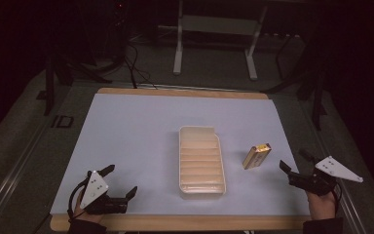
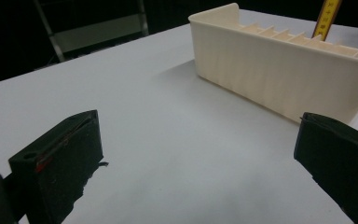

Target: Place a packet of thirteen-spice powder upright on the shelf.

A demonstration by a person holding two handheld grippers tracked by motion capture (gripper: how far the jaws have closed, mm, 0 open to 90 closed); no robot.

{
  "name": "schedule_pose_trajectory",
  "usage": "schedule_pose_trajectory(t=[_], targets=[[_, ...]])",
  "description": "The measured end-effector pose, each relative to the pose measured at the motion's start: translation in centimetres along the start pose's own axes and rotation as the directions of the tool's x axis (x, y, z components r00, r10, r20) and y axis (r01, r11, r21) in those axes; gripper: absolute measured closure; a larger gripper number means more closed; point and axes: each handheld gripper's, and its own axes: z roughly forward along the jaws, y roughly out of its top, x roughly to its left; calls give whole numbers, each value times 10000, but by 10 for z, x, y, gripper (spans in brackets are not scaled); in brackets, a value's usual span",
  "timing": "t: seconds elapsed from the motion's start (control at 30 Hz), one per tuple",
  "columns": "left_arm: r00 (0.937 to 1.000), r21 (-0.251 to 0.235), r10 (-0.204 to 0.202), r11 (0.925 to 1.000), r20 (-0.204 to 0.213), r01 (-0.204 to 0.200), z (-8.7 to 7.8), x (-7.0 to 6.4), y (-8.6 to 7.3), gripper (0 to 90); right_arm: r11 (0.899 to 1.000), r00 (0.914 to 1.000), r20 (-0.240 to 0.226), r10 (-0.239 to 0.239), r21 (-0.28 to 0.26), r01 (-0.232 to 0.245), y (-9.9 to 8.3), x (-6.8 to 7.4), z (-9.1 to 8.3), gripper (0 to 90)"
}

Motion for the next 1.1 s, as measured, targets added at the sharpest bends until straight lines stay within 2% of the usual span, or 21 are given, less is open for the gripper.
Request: schedule_pose_trajectory(t=[0.13, 0.33, 0.4, 0.5, 0.67, 0.7, 0.77, 0.83, 0.9, 0.97, 1.03, 1.07, 1.1], targets=[[10000, -33, -42, 10000, 11, 42, 0, 0, 0, 11, 9999, 9999, -128, 16, 121, -15, 0, 1, 3, 150], [10000, 42, -41, 10000, 73, 41, 1, 0, 0, 11, 9995, 9988, -385, -289, 119, 294, 0, 1, 3, 160], [10000, 43, -38, 10000, 83, 38, 1, 0, 0, 11, 9993, 9989, -449, -140, 335, 155, 0, 1, 4, 160], [9999, 73, -65, 10000, 110, 64, 1, 0, 0, 11, 9988, 9989, -453, -145, 461, 166, 0, 0, 4, 159], [9998, 112, -112, 9999, 173, 110, 2, 0, 0, 11, 9950, 9991, -420, -105, 988, 146, 1, -1, 4, 159], [9997, 190, -113, 9998, 218, 109, 3, 0, -1, 11, 9893, 9995, -324, 10, 1459, 38, 1, -4, 6, 159], [9997, 236, -87, 9997, 245, 81, 3, 0, -1, 11, 9822, 9998, -93, 161, 1871, -141, 1, -7, 7, 159], [9997, 276, -56, 9996, 238, 50, 3, -1, -1, 11, 9736, 9991, -77, 415, 2248, -387, 0, -11, 9, 159], [9997, 315, -57, 9995, 238, 49, 3, -1, -1, 11, 9597, 9986, 31, 531, 2763, -519, 0, -12, 11, 164], [9996, 333, -69, 9994, 261, 60, 4, -1, -1, 11, 9400, 9973, 20, 728, 3342, -692, -1, -11, 13, 167], [9996, 396, -70, 9992, 261, 59, 4, -1, -1, 11, 9141, 9966, -71, 823, 3989, -726, -3, -11, 15, 167], [9996, 404, -73, 9992, 271, 62, 4, -1, -1, 11, 8963, 9957, -78, 928, 4362, -801, -4, -11, 16, 166], [9996, 404, -73, 9992, 271, 62, 4, -1, -1, 11, 8963, 9957, -78, 928, 4362, -801, -4, -11, 16, 166]])
